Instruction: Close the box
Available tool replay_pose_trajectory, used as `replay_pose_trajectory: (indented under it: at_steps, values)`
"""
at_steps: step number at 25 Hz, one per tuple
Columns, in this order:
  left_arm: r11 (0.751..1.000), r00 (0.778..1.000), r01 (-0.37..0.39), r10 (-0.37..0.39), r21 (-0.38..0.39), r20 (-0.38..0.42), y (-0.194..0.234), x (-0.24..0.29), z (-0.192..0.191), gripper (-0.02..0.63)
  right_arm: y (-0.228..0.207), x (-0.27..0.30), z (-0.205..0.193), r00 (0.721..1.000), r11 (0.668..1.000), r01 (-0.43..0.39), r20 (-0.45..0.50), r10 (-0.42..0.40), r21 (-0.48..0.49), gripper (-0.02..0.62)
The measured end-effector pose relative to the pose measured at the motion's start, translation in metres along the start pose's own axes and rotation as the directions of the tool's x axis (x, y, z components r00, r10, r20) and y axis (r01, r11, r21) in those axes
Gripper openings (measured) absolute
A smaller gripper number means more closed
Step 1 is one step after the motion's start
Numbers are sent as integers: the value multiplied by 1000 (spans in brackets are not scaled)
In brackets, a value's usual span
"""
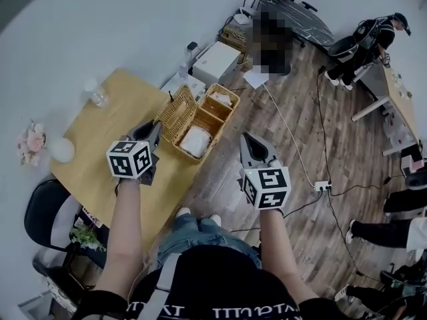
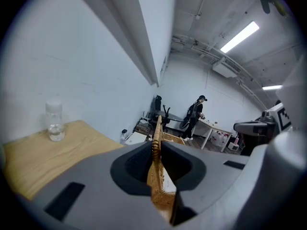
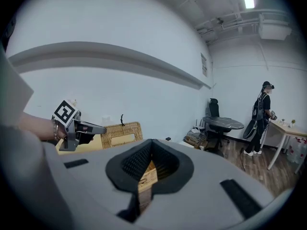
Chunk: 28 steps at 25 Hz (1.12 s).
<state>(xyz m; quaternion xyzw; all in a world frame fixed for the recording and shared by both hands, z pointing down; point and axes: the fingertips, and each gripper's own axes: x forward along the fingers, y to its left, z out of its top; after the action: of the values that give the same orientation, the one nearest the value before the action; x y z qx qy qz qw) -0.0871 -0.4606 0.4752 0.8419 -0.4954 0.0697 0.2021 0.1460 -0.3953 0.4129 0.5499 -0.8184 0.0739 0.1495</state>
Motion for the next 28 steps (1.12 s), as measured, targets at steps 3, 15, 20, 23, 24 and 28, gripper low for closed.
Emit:
replay_pose_trajectory:
  at_steps: [3, 15, 20, 23, 24, 28]
  values:
    - [994, 999, -7, 12, 108, -43, -12, 0, 0, 61, -6, -5, 5, 1000, 1000, -3, 24, 3, 14, 12]
    - [946, 986, 66, -12, 318, -168, -53, 4, -5, 63, -24, -26, 11, 996, 995, 14, 85, -22, 95, 12]
    - [940, 982, 116, -59, 320, -181, -71, 9, -9, 63, -30, -35, 11, 994, 992, 34, 96, -46, 119, 12]
    - [934, 977, 143, -81, 327, -195, -82, 13, -14, 64, -31, -40, 8, 994, 992, 41, 96, -52, 117, 12]
    - [932, 976, 152, -88, 328, -201, -86, 14, -16, 64, -31, -43, 6, 994, 992, 44, 95, -55, 115, 12]
    - [926, 966, 193, -122, 324, -228, -104, 21, -29, 80, -37, -51, 2, 994, 991, 61, 85, -71, 116, 12]
